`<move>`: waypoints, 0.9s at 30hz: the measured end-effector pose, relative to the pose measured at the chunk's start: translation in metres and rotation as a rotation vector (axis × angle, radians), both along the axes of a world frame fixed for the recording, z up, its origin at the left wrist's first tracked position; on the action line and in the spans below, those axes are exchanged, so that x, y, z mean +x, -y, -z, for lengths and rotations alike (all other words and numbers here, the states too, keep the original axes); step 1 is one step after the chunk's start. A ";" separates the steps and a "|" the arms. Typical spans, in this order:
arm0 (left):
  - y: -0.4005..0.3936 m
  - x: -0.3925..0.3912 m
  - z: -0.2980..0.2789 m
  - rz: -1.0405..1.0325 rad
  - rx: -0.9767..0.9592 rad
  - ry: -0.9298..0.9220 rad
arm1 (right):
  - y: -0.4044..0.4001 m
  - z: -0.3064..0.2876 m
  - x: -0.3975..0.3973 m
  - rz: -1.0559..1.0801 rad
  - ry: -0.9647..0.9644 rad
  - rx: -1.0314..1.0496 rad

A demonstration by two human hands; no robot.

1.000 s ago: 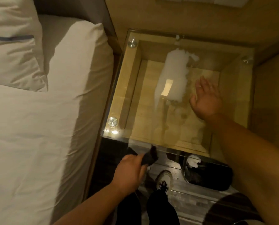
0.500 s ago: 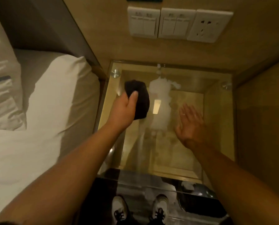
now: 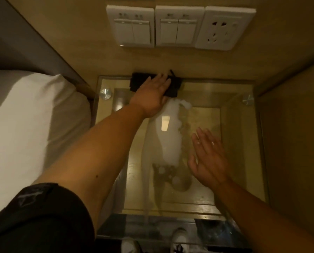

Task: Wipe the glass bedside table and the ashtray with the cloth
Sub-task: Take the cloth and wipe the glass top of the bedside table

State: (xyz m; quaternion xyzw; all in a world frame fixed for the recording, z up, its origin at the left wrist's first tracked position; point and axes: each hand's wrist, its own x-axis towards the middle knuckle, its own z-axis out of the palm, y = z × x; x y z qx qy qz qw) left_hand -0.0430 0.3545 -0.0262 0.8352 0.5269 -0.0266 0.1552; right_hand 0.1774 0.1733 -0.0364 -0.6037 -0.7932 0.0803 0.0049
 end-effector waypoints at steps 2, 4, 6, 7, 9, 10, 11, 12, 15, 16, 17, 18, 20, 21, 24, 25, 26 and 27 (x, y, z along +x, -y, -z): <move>-0.001 0.000 -0.002 0.004 -0.017 0.010 | 0.000 -0.001 0.001 0.005 -0.008 -0.006; 0.000 -0.001 -0.007 -0.003 -0.043 0.004 | -0.001 -0.003 0.000 0.006 -0.021 -0.022; 0.004 -0.001 -0.009 -0.021 -0.059 -0.003 | -0.001 -0.006 -0.002 0.004 -0.024 -0.041; 0.008 0.000 -0.010 -0.026 -0.063 -0.003 | -0.002 -0.007 -0.002 0.004 -0.022 -0.051; 0.025 0.001 -0.013 -0.031 -0.072 0.005 | -0.002 -0.008 -0.002 0.004 -0.006 -0.076; 0.037 0.000 -0.015 -0.034 -0.079 0.008 | -0.003 -0.008 -0.001 0.006 0.005 -0.091; 0.050 -0.002 -0.016 -0.036 -0.084 0.009 | -0.003 -0.009 -0.001 0.007 0.012 -0.100; 0.065 -0.004 -0.017 -0.039 -0.089 0.012 | -0.002 -0.009 -0.001 0.007 0.013 -0.098; 0.110 -0.009 -0.021 -0.054 -0.113 0.026 | 0.001 -0.011 0.000 0.003 0.010 -0.096; 0.123 -0.011 -0.022 -0.061 -0.119 0.022 | 0.002 -0.011 0.000 -0.001 -0.003 -0.094; 0.137 -0.012 -0.022 -0.070 -0.120 0.015 | 0.003 -0.011 0.000 -0.004 -0.021 -0.090; 0.150 -0.014 -0.021 -0.078 -0.121 0.012 | 0.003 -0.009 0.001 -0.005 -0.033 -0.088; 0.177 -0.015 -0.020 -0.089 -0.129 0.012 | 0.003 -0.007 0.001 0.002 -0.025 -0.088; 0.189 -0.016 -0.020 -0.091 -0.128 0.010 | 0.002 -0.007 0.001 0.011 -0.014 -0.091; 0.222 -0.018 -0.020 -0.092 -0.116 -0.005 | 0.003 -0.007 -0.001 0.029 0.002 -0.111; 0.233 -0.019 -0.020 -0.093 -0.116 -0.008 | 0.004 -0.008 -0.001 0.029 0.000 -0.107; 0.245 -0.020 -0.020 -0.094 -0.119 -0.007 | 0.005 -0.008 -0.001 0.026 -0.005 -0.099; 0.256 -0.021 -0.020 -0.095 -0.123 -0.003 | 0.005 -0.009 -0.001 0.024 -0.010 -0.093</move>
